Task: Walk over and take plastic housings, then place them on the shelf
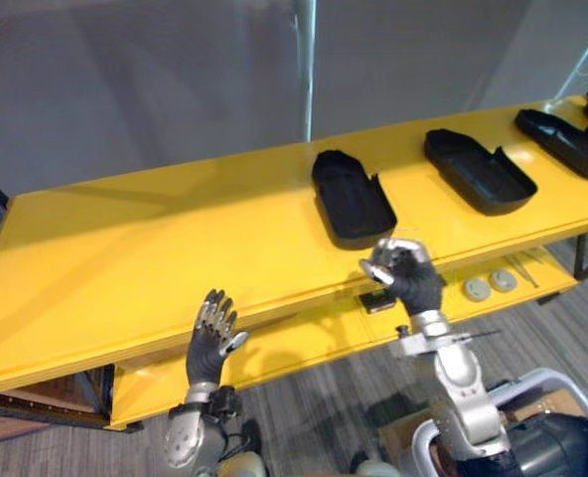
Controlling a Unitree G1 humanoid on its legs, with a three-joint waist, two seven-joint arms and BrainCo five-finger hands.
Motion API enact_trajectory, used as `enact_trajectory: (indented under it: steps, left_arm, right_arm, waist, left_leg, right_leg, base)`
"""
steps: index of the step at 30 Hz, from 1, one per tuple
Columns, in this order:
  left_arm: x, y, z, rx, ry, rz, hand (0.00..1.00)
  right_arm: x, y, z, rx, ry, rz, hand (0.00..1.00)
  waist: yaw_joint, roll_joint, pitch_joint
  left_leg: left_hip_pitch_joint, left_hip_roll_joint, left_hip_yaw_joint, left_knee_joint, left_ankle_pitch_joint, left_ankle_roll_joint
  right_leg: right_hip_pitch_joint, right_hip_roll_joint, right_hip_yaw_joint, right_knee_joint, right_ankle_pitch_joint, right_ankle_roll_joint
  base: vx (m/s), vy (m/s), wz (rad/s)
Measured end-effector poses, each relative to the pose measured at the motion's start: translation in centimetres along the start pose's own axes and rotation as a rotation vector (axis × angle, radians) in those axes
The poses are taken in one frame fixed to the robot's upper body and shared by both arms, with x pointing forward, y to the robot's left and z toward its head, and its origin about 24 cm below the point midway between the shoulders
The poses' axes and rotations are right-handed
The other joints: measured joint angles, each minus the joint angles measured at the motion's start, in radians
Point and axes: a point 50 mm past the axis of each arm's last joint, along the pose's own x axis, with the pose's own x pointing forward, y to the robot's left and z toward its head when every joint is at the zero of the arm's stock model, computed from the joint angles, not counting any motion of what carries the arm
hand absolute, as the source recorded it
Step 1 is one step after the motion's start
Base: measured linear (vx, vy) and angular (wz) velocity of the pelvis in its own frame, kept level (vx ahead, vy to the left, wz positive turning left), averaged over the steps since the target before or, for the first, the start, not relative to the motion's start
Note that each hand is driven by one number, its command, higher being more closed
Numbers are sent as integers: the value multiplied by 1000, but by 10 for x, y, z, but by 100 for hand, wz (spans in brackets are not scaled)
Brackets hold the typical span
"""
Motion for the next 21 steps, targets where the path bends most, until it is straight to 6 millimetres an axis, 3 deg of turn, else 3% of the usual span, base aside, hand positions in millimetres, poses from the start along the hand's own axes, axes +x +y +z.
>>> enact_trajectory:
  steps: [8, 15, 21]
  left_arm:
    - [-2, -4, -4, -8, 20, 6, 0]
    - [-2, -4, -5, -8, 29, 9, 0]
    - [-3, -4, -6, -9, 39, 8, 0]
  right_arm:
    - [5, -17, -43, -39, 182, -142, 100]
    - [27, -24, -44, -111, 166, -257, 100]
    - [38, -43, -46, -173, 178, -370, 100]
  waist:
    - [2, 38, -21]
    - [6, 49, -25]
    - [18, 50, -24]
  left_leg:
    - [-1, -11, -10, 0, 2, 2]
    - [0, -18, -44, 0, 8, 2]
    - [1, -20, -58, 0, 10, 0]
  right_leg:
    - [1, -9, -12, 10, -3, 4]
    - [20, -12, -43, 15, -6, 5]
    - [31, -16, -57, 16, -7, 7]
  base:
    - [4, 7, 4]
    - [-11, 9, 12]
    - [-9, 4, 6]
